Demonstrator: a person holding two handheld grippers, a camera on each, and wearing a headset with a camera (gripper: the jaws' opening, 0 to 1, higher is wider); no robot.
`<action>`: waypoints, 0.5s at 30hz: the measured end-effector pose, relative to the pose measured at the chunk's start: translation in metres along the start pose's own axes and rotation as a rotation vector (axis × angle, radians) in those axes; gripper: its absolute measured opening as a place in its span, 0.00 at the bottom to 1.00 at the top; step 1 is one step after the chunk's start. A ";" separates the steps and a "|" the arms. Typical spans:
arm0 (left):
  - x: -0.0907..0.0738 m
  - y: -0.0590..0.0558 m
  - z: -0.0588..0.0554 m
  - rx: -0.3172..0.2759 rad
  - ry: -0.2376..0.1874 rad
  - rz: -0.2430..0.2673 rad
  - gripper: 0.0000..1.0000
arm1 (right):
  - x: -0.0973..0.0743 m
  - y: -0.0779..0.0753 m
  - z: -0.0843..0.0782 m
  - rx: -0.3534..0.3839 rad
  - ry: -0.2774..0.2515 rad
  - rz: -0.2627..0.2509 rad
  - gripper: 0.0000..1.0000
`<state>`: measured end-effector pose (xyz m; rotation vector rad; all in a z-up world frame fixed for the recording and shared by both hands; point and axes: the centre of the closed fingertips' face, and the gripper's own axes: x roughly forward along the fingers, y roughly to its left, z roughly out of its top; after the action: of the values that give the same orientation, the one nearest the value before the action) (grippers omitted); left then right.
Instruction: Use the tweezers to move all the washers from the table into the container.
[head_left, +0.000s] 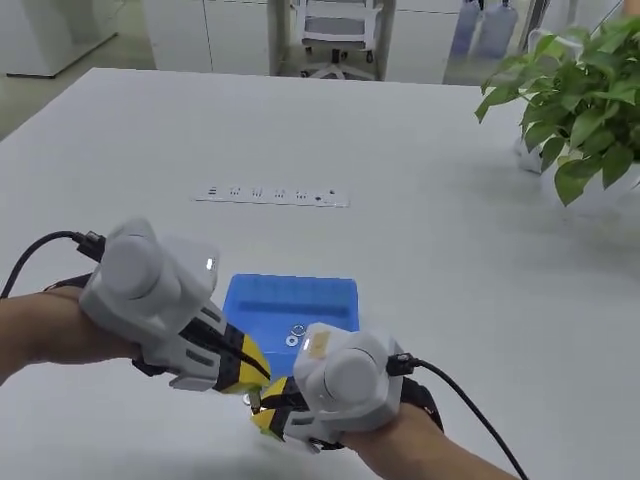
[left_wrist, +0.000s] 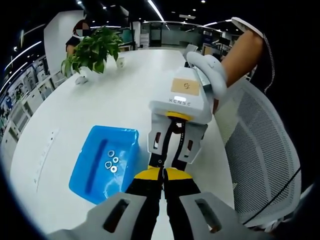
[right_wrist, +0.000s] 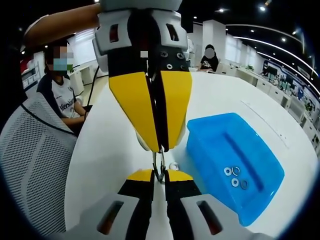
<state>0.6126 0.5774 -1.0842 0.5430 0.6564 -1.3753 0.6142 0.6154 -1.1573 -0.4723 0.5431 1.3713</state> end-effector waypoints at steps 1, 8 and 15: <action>0.000 0.000 0.000 0.003 0.002 0.000 0.05 | 0.000 0.000 0.000 -0.002 0.001 0.000 0.09; -0.001 -0.001 0.001 0.012 0.009 -0.001 0.05 | -0.003 0.001 0.000 -0.013 0.004 0.000 0.09; -0.007 -0.001 0.007 0.011 0.007 0.003 0.05 | -0.009 0.000 0.006 -0.015 0.000 0.001 0.09</action>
<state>0.6124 0.5772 -1.0743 0.5579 0.6537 -1.3756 0.6137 0.6122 -1.1476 -0.4840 0.5335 1.3773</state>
